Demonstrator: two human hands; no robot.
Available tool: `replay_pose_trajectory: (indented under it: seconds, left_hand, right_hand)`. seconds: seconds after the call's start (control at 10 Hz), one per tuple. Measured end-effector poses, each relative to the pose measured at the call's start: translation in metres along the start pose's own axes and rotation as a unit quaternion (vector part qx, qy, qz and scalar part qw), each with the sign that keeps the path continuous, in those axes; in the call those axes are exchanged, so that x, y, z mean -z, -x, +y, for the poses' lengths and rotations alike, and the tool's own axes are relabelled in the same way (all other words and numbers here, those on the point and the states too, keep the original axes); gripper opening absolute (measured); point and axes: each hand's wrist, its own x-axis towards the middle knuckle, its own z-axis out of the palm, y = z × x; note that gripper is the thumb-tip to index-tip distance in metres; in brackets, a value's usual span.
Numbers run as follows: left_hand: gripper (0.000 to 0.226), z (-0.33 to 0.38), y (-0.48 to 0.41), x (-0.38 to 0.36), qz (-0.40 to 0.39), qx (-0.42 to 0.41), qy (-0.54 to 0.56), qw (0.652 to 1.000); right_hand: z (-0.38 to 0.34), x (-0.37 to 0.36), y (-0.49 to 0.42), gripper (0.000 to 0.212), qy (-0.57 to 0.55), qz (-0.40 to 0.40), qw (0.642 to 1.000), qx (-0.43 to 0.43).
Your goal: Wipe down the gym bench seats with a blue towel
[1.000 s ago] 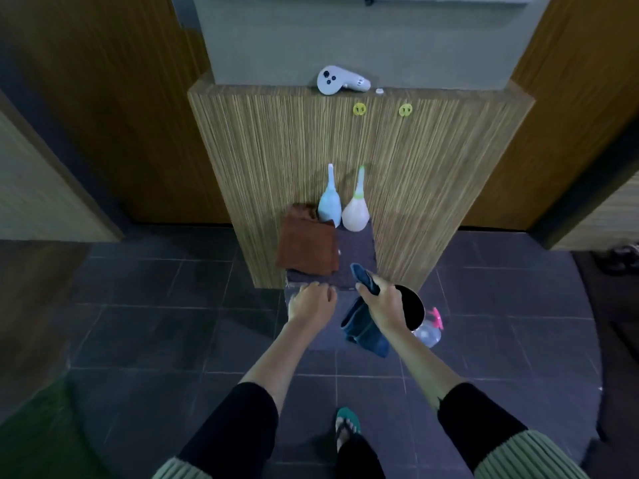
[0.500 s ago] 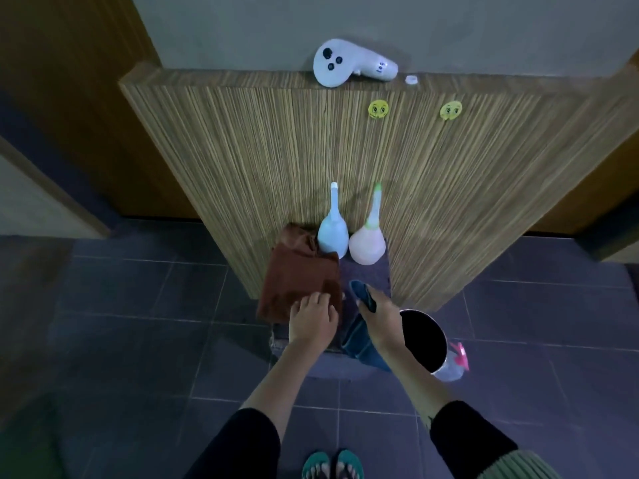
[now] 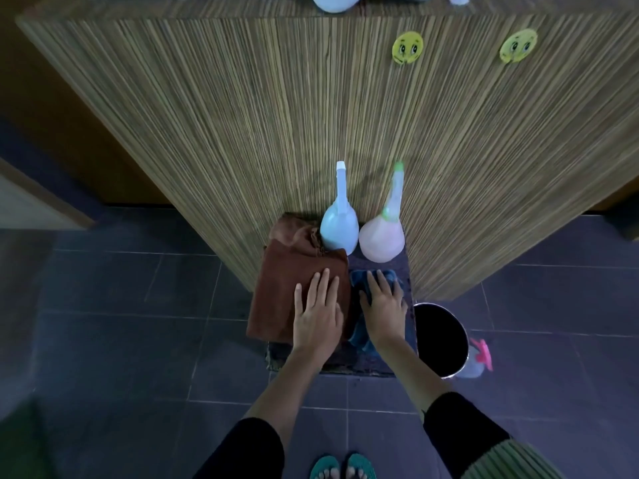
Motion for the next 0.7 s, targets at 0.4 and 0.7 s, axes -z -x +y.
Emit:
replay_pose_trajectory:
  seconds: [0.4,0.7]
  left_hand:
    - [0.052,-0.001,0.000,-0.005,0.024,0.004,-0.021,0.999]
    - [0.053,0.000,0.052,0.000,0.030,-0.008,-0.001,1.000]
  right_hand:
    - [0.010,-0.010,0.006,0.056,0.078,0.002,0.996,0.052]
    - [0.033,-0.003,0.065,0.072,0.051,0.025,0.997,0.054]
